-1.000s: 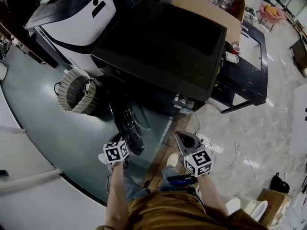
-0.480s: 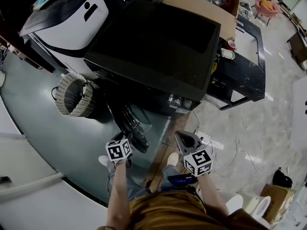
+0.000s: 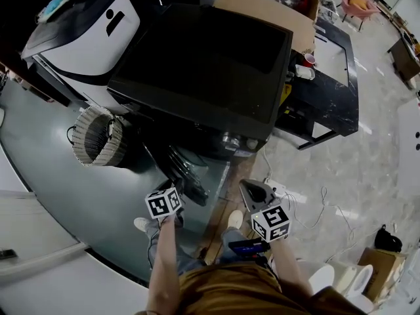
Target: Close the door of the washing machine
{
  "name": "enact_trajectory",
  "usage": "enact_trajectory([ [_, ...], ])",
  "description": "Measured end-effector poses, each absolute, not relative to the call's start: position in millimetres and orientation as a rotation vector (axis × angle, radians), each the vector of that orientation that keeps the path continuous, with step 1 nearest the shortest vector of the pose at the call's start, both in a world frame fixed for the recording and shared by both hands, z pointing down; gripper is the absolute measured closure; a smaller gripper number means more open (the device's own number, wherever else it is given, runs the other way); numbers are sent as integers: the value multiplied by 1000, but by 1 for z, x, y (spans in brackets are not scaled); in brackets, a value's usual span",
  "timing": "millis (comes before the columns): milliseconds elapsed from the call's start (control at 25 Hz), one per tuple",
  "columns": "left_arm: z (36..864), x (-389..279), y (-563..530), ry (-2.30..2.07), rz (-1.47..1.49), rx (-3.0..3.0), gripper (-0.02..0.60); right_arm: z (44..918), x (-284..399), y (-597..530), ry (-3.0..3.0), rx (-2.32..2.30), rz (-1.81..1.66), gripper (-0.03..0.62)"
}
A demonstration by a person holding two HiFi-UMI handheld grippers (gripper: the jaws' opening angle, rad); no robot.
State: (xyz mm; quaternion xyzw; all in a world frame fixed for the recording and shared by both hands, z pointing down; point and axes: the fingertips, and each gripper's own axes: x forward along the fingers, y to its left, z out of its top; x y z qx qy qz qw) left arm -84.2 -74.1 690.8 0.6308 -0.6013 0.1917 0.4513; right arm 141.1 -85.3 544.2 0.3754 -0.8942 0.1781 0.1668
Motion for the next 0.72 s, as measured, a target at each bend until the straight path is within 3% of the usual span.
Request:
enact_trajectory([
  [720,688,-45,-124,-1460,379,1576,362,542,182,-86,-2518,1161,525,582],
])
